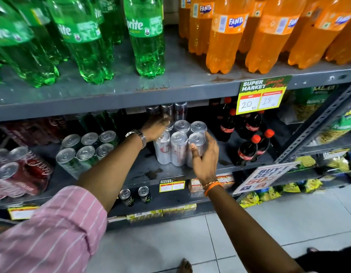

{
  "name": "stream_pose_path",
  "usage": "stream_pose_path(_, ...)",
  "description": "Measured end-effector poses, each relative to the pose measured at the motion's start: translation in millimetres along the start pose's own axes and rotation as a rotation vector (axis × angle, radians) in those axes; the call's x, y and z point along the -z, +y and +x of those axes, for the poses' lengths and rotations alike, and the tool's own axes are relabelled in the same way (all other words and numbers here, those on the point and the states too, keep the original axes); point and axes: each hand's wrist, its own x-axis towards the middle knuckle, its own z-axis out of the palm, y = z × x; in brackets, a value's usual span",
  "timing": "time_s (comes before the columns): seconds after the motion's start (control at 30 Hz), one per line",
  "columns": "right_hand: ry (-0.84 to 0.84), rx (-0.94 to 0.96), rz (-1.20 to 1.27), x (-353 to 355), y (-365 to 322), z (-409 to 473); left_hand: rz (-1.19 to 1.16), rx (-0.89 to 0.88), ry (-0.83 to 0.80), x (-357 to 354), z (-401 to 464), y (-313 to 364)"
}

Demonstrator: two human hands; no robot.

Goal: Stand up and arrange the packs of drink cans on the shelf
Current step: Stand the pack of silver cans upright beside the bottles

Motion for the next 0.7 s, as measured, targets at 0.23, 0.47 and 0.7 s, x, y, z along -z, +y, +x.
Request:
stream_pose_path(0.23,-0.052,-0.096,-0.015,9,6,57,-0.128,0.007,0.151,-17,-58,-24)
stream_pose_path(0.47,0.029,-0.053,0.055,8,2,43,-0.343,0.063,0.117,-8,-52,-15)
stream_pose_path(0.7,-0.006,0.142,0.008,-25,-17,-34,-0.018,-0.059,-0.125,3,0,37)
